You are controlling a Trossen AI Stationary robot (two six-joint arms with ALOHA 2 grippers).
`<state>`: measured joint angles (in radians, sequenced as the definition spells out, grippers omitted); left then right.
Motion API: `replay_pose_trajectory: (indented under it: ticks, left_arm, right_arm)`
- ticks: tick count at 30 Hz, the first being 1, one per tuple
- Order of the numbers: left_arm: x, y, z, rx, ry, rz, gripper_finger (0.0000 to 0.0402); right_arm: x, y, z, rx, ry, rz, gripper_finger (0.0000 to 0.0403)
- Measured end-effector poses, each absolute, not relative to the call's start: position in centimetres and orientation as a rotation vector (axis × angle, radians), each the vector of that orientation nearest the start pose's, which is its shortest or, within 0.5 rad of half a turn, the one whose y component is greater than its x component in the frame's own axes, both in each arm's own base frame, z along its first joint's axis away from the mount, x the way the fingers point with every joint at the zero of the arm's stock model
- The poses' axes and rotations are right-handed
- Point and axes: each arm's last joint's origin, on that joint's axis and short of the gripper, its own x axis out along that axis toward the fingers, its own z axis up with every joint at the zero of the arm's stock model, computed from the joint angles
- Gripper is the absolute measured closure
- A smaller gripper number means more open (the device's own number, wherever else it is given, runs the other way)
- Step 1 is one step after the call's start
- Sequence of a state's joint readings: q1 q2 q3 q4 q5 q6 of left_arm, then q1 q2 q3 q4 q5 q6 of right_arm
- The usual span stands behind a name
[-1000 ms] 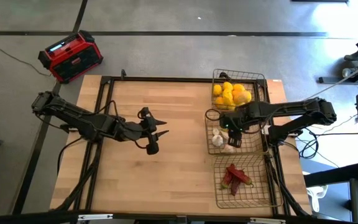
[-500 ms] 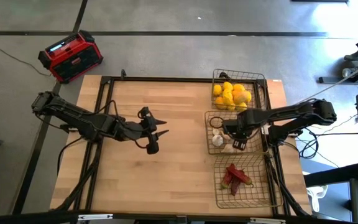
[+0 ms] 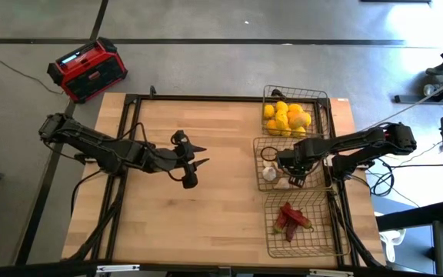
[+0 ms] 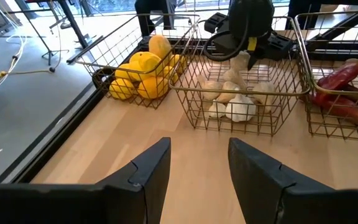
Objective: Sort produce into baskets
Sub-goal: Put the white garlic into the middle wire basket, then return to Home Position
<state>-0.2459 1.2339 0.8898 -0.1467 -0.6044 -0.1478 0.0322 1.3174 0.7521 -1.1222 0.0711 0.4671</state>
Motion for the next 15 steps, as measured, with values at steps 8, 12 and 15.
replay_pose_trajectory:
  ticks: [8,12,15]
  left_arm:
    - [26.0,-4.8,28.3,0.058,0.421,0.383,0.0244]
    - [26.1,-4.8,28.4,0.053,0.413,0.383,0.0244]
    - [26.1,-4.8,28.4,0.053,0.414,0.383,0.0244]
  right_arm:
    - [18.4,0.3,19.1,0.248,1.642,-0.433,0.0128]
    - [18.7,0.3,21.3,0.223,1.63,-0.448,0.0141]
    - [19.0,0.2,23.4,0.186,1.552,-0.443,0.0152]
